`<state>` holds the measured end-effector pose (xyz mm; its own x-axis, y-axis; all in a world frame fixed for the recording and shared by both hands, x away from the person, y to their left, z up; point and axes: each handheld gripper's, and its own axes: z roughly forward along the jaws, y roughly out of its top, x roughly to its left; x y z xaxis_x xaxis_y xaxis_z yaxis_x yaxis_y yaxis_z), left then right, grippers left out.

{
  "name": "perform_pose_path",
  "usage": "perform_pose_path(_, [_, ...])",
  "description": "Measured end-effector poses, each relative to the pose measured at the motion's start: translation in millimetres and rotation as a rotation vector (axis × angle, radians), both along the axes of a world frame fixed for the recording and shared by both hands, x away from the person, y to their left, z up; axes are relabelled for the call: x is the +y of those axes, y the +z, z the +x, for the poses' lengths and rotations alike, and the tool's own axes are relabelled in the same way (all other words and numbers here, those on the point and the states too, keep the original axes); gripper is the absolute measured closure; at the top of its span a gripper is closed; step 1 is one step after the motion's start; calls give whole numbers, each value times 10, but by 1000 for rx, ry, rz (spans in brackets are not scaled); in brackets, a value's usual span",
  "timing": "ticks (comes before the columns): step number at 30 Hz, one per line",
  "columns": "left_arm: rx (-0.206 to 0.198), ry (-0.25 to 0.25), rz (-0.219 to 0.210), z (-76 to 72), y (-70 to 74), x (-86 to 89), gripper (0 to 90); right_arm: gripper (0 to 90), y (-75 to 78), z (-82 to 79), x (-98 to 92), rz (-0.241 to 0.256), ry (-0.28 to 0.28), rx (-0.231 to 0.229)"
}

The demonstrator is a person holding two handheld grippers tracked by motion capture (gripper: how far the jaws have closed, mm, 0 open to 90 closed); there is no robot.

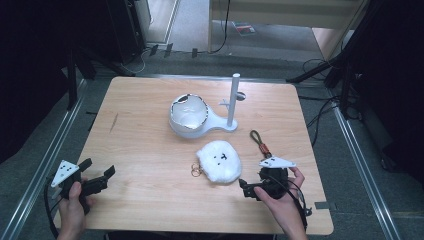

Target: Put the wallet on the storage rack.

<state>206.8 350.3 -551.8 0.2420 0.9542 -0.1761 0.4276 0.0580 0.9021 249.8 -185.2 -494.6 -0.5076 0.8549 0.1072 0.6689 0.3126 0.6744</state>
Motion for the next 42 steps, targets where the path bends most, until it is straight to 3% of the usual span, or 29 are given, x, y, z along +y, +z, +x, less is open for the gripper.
perform_pose_path(4, [1, 0, -1, 1, 0, 1, 55, 0, -44, 50, 172, -2, 53, 45])
perform_pose_path(7, [1, -2, 0, 2, 0, 1, 55, 0, -70, 82, 281, -13, 76, 52])
perform_pose_path(13, [3, -4, 0, 4, 0, 2, 55, 0, -65, 175, 460, 0, 83, 77])
perform_pose_path(15, [4, -5, 0, 4, 0, 2, 56, 0, -62, 226, 537, -17, 90, 83])
perform_pose_path(26, [8, -8, 2, 7, 1, 0, 59, 0, -115, 424, 637, -14, 31, 106])
perform_pose_path(31, [8, -10, 0, 13, -1, -1, 61, 0, -220, 527, 689, -32, 7, 131])
perform_pose_path(40, [9, -12, 3, 13, 0, -4, 67, 0, -380, 512, 774, -28, -8, 158])
perform_pose_path(42, [11, -12, 5, 14, 0, -6, 68, 0, -406, 487, 800, -51, -10, 135])
